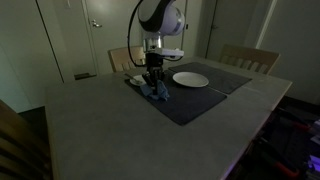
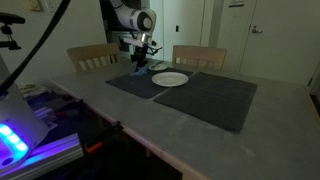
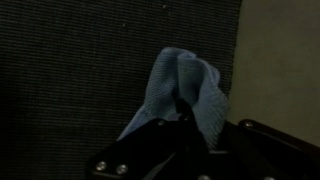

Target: Wipe the white plate with the light blue towel

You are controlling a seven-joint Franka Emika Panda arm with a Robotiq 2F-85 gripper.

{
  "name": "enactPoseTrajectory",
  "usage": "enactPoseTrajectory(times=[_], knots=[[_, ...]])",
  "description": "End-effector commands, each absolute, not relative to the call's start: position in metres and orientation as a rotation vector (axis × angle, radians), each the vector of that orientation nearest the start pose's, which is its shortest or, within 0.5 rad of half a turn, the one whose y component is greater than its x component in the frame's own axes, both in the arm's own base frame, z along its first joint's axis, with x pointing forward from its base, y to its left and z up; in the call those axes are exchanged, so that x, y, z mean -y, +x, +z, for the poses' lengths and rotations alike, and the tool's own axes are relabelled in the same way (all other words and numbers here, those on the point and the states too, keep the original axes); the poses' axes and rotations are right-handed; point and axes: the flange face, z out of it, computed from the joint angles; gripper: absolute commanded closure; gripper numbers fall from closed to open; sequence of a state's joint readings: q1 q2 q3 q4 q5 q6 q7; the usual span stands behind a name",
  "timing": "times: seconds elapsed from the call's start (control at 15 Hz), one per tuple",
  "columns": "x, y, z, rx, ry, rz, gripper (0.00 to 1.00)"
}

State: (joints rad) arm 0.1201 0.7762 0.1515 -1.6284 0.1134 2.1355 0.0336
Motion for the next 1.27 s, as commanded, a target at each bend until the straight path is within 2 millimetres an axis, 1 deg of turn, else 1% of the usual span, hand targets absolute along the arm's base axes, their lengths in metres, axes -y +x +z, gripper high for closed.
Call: enactPoseTrajectory(times=[0.0,0.07,0.2,0.4,0.47,0.73,0.8,1.07,1.2], knots=[[-0.169,0.638,0.143,0.265,-2.958,0.449,0.98],[-0.168,0.638,0.147,0.295,-2.967,0.459,0.69],[-0.167,0.640,0.156,0.338,-2.981,0.449,0.58],[-0.165,0.643,0.170,0.387,-2.990,0.431,0.36],[-0.164,0.634,0.178,0.399,-2.990,0.425,0.30],[-0.161,0.631,0.197,0.407,-3.000,0.391,0.02],[-0.159,0.630,0.202,0.400,-3.005,0.386,0.00],[-0.153,0.622,0.229,0.392,-3.014,0.349,0.00],[-0.151,0.619,0.237,0.390,-2.997,0.321,0.00]])
